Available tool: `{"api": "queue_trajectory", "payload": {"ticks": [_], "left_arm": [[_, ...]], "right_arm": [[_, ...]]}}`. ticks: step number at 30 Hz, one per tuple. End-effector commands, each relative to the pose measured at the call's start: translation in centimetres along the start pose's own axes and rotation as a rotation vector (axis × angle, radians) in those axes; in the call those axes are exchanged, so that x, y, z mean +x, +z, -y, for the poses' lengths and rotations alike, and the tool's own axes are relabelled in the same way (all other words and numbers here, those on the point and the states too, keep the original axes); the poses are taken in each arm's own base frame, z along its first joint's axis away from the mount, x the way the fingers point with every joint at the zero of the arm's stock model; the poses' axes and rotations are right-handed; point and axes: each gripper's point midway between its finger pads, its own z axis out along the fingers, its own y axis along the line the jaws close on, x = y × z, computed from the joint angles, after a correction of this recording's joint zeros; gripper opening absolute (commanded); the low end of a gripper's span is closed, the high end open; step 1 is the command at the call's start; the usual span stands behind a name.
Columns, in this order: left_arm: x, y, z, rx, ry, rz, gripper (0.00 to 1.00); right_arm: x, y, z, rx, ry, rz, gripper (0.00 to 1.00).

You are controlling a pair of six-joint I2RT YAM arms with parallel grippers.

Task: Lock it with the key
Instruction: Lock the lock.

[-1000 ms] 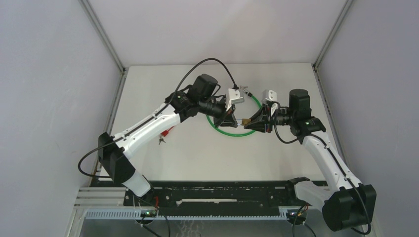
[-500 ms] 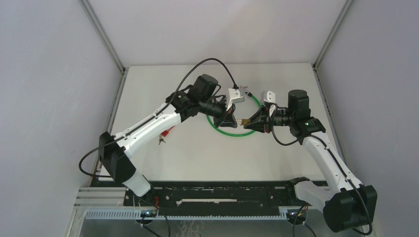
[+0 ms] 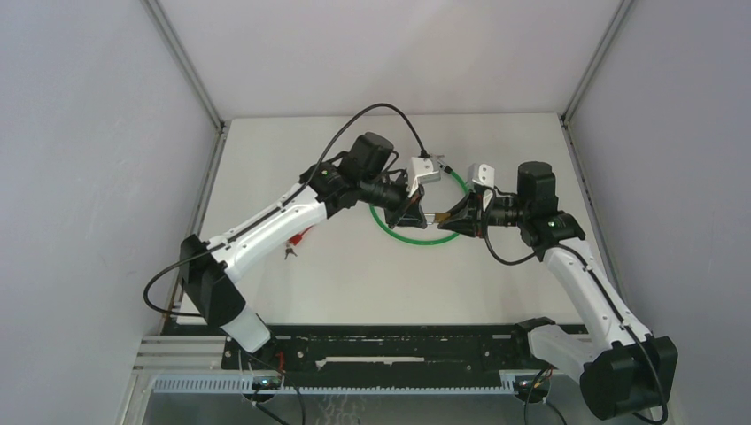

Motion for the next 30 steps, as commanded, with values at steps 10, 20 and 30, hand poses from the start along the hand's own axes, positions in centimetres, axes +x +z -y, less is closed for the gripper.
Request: {"api": "queue_trajectory", "payload": {"ticks": [10,20,30], "left_arm": [[-3.6,-0.8,0.8,-0.078,0.337,0.035,0.00],[-5.0,0.1,1.3,-0.041,0.290,0.096,0.00],[-6.2,1.8,2.3,0.019,0.207,0.157,0.00]], "right_arm": [[-3.2,0.0,-1.6,-0.128,-0.072,0.105,0.00],[-3.5,0.4,-2.1,-0.161,-0.052,0.112,0.00],[-3.7,1.0,-2.3,-0.136,-0.084,0.100,0.00]]}}
